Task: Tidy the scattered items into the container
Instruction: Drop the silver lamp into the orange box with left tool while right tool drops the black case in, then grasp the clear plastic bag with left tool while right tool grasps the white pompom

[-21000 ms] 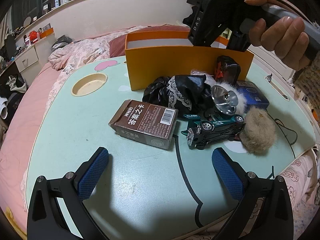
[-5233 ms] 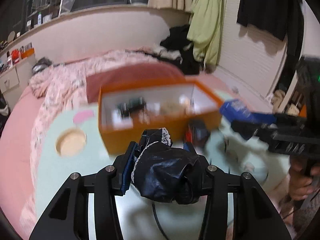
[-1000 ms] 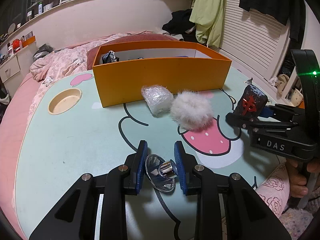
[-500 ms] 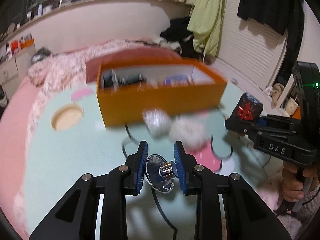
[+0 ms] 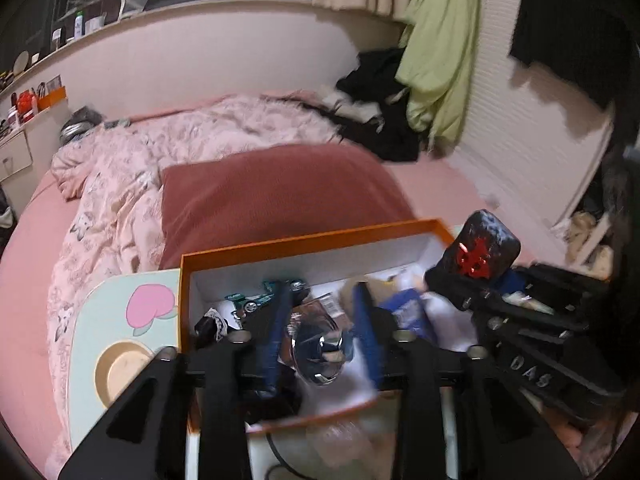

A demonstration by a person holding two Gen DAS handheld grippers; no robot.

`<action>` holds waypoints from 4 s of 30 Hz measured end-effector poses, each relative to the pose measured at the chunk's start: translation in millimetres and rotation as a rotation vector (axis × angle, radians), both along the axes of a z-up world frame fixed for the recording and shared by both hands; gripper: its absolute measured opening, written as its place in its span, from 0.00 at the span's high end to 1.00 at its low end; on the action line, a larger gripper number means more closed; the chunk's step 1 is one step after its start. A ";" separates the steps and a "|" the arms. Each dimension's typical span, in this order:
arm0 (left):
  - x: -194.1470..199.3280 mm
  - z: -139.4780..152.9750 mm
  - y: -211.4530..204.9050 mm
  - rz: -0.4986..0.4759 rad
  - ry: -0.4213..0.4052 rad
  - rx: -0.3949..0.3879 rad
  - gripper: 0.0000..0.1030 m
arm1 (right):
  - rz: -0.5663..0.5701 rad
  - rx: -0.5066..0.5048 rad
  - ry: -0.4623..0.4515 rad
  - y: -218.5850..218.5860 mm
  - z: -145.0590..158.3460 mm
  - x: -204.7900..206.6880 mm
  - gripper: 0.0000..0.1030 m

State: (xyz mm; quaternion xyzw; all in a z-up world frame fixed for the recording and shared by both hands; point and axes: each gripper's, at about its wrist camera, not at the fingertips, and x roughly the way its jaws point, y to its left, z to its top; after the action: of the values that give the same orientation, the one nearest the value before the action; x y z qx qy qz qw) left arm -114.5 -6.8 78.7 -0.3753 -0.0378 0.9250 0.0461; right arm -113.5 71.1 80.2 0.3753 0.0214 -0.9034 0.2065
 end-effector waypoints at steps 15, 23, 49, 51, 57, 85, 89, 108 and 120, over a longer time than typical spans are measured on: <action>108.8 -14.5 -11.5 0.069 0.077 -0.028 0.21 | -0.043 0.023 0.025 40.1 -6.9 77.8 0.17; 133.5 -68.6 0.2 0.115 -0.090 -0.142 0.21 | -0.028 0.111 -0.137 30.9 -68.1 120.5 0.10; 132.6 -78.1 -3.7 0.123 -0.125 -0.090 0.00 | 0.010 0.151 -0.068 21.5 -76.5 131.5 0.00; 132.5 -78.1 -3.8 0.124 -0.125 -0.089 0.00 | 0.006 0.141 -0.063 23.9 -75.6 131.4 0.03; 132.7 -77.1 -2.3 0.127 -0.123 -0.090 0.00 | 0.011 0.085 -0.084 25.7 -64.8 125.7 0.13; 134.7 -76.3 -2.5 0.134 -0.117 -0.090 0.00 | 0.000 0.168 -0.002 25.7 -57.0 138.6 0.65; 134.8 -76.3 -2.5 0.134 -0.116 -0.091 0.00 | -0.024 0.149 -0.012 42.6 -69.9 147.3 0.64; 87.7 -53.5 10.5 0.060 -0.149 -0.001 0.23 | -0.030 0.115 -0.001 43.5 -72.6 147.9 0.59; 51.7 -61.4 24.6 0.026 -0.166 -0.029 0.68 | -0.028 0.112 0.001 43.8 -71.6 148.1 0.59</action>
State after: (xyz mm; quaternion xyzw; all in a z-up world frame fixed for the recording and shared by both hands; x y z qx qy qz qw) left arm -62.8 17.7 17.3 -0.4508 -0.0331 0.8917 0.0252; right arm 34.6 114.9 8.6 0.3861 0.0665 -0.9038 0.1724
